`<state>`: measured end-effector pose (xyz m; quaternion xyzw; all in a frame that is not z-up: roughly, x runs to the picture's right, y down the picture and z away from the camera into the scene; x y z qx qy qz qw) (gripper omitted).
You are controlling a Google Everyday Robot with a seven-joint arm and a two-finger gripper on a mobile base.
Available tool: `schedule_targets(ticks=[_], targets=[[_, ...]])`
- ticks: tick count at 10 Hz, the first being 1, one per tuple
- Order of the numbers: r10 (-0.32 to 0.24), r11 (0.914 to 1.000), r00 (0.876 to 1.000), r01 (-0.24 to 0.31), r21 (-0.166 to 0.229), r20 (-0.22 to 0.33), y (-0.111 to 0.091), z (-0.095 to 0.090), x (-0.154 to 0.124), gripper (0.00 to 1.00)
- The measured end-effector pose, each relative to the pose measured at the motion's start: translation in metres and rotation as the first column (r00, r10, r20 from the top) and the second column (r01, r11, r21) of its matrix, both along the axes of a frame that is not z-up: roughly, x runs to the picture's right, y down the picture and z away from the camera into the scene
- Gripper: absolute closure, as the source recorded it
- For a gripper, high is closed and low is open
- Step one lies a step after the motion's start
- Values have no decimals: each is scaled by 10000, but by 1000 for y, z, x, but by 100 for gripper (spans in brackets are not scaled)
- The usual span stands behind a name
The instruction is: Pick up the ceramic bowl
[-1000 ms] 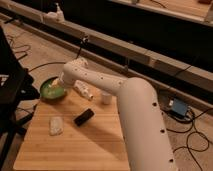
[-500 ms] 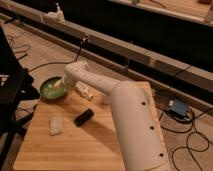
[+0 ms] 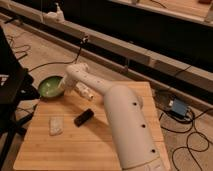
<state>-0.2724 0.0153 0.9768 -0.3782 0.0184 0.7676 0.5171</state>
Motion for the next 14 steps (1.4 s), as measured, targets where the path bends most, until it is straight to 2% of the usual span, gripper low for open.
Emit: schedule_targets(ticks=[1,2,4,6,9,10,12,14], targets=[[101,9999,9999,-101,-134,-13,3,5,0,91],[134,9996,9999,-135,-249,-52,7,9,2,98],[165,9993,9998,-169,-319,-135,9,11,6,100],[218,9997,9996,-217,63,-177,-10,0,13,100],[359,9940,9993,-348,1037,-82,-51,-40,26,100],[495,9896,9988,-494,1347,25,-64,-58,30,100],[872,9745,9954,-934,2042,390,-89,-103,46,100],[1066,9634,9925,-1179,2408,597,-100,-129,57,100]])
